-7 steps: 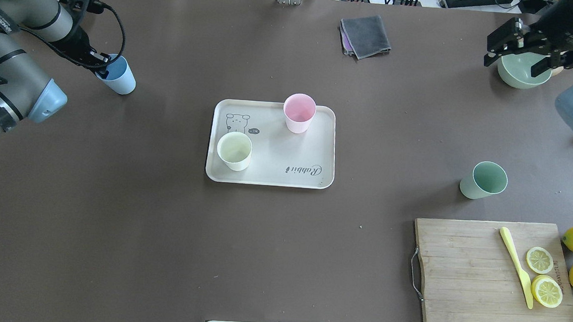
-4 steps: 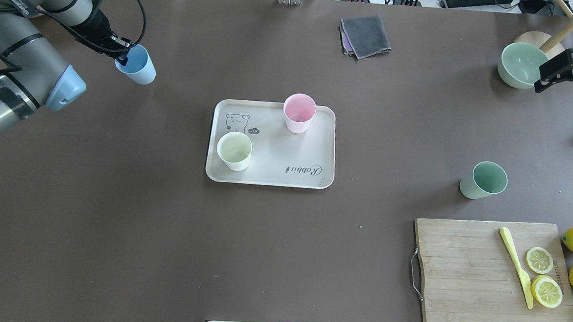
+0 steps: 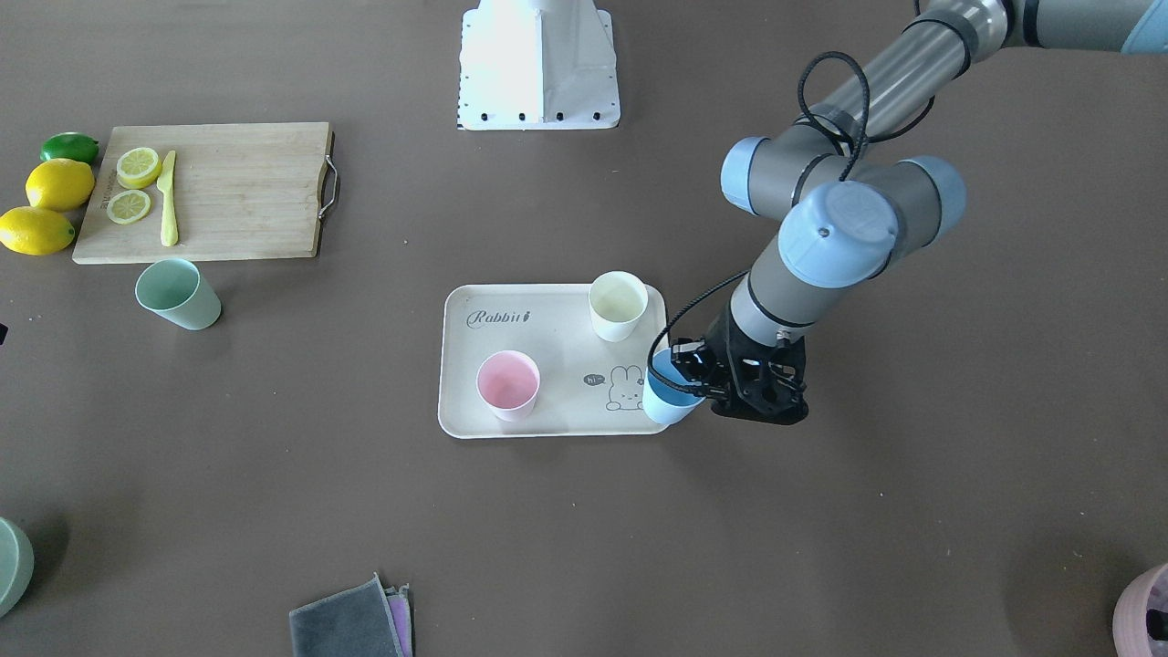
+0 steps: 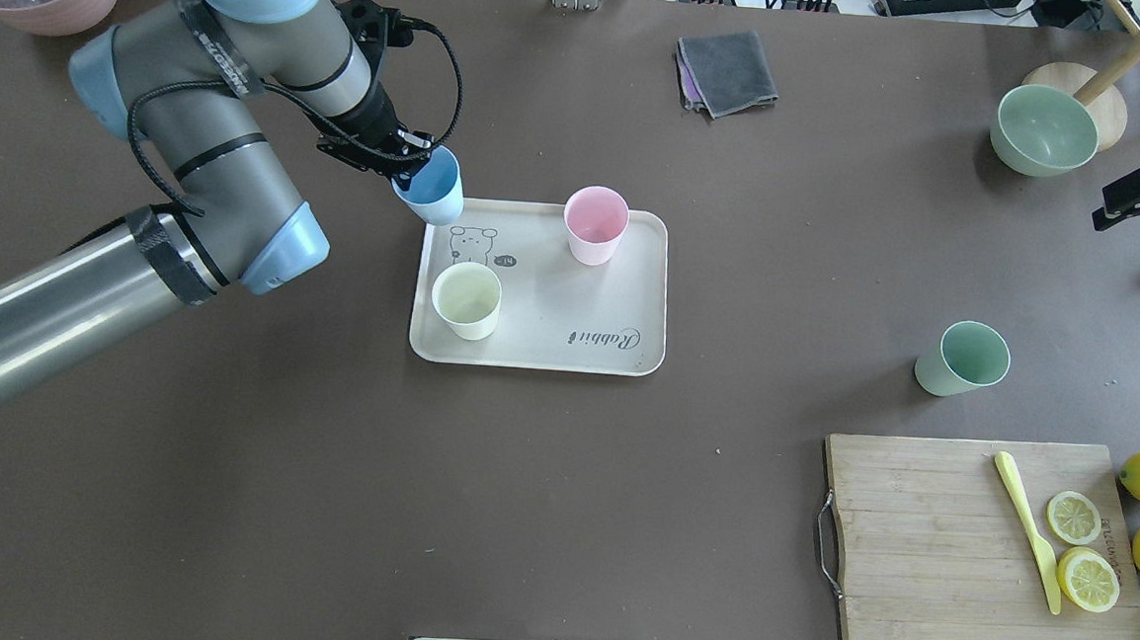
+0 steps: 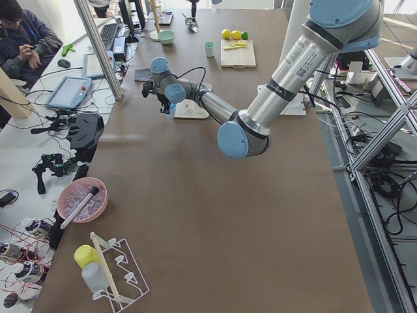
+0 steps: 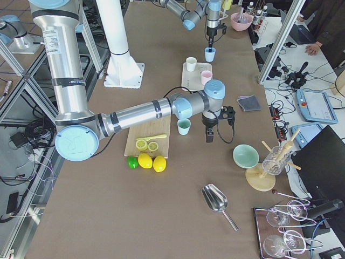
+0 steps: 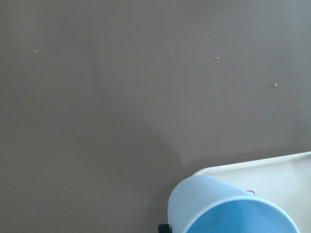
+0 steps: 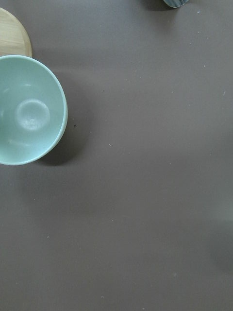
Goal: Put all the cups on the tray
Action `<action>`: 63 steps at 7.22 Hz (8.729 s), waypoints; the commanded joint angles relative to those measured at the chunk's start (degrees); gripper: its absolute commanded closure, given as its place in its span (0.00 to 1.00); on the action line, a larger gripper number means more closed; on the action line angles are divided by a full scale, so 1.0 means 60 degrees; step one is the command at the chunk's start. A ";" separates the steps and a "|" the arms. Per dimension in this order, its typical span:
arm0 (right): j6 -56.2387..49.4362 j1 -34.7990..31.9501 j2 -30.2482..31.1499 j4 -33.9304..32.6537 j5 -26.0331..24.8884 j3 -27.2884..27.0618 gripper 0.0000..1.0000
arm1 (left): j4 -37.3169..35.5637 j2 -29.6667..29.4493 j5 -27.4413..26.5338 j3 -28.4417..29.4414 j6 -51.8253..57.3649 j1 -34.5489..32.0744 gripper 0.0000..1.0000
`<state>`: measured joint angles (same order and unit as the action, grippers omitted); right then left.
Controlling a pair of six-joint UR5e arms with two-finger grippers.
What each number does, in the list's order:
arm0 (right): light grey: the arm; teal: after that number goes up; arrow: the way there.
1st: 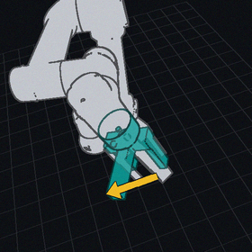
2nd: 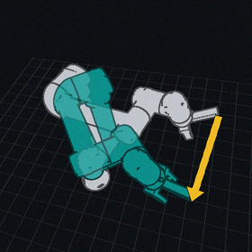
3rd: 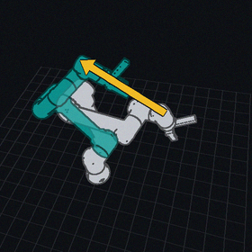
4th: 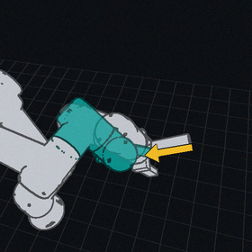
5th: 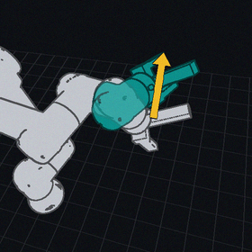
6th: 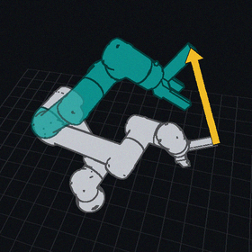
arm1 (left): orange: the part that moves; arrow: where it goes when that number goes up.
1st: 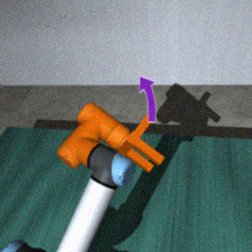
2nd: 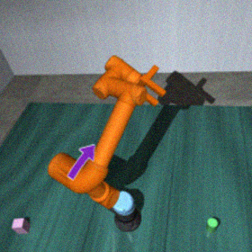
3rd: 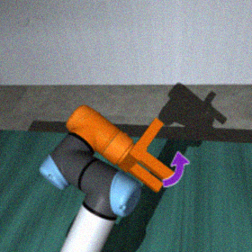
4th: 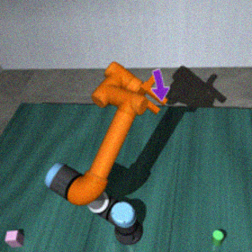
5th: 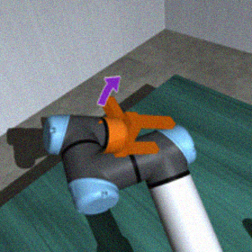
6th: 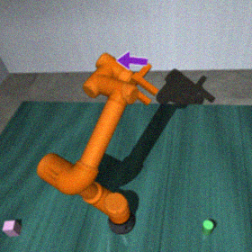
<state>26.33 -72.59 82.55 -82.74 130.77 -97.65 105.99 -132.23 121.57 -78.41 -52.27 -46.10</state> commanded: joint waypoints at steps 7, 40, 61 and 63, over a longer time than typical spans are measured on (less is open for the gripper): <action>0.2619 0.0959 -0.0560 0.0297 -0.0303 -0.0218 0.00 | -0.1614 0.0514 0.1393 -0.1658 0.1737 -0.1781 0.02; 0.1391 0.1007 -0.0937 -0.2221 -0.0883 -0.1771 0.00 | -0.2636 0.5581 0.1623 -0.3952 0.8833 -0.5873 0.01; -0.5384 -0.3326 0.3512 -0.2177 -0.0205 -0.0849 0.00 | -0.2549 0.8034 0.1521 -0.3997 0.9590 -0.7184 0.01; -0.5384 -0.3326 0.3497 -0.2162 -0.0189 -0.0849 0.00 | -0.2549 0.8034 0.1521 -0.4012 0.9590 -0.7184 0.01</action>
<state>-5.98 -92.55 103.56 -95.74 129.56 -102.80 90.70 -84.02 130.70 -102.45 5.28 -89.18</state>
